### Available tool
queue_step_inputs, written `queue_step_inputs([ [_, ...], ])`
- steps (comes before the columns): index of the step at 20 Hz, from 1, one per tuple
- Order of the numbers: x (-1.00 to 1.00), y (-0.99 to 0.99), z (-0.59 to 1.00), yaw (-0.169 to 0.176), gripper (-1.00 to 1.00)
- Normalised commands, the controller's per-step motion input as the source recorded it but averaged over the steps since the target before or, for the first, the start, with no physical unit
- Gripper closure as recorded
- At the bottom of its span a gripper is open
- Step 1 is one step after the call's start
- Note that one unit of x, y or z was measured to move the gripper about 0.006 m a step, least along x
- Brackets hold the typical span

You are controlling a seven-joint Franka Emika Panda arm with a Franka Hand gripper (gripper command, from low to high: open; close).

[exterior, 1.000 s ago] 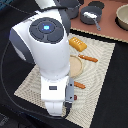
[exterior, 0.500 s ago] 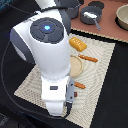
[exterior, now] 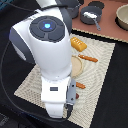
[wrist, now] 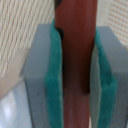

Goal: Interact with the objects in diverse but meaningful ways.

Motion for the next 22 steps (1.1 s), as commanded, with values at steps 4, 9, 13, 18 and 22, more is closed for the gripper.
queue_step_inputs([
  [4, 0.0, 0.12, 0.96, -0.114, 1.0],
  [9, 0.0, 0.39, 0.72, -0.048, 1.0],
  [13, 0.0, 0.74, 0.49, -0.027, 1.0],
  [18, -0.05, 0.86, 0.31, 0.0, 1.0],
  [22, -0.11, 0.86, 0.19, 0.0, 1.0],
])
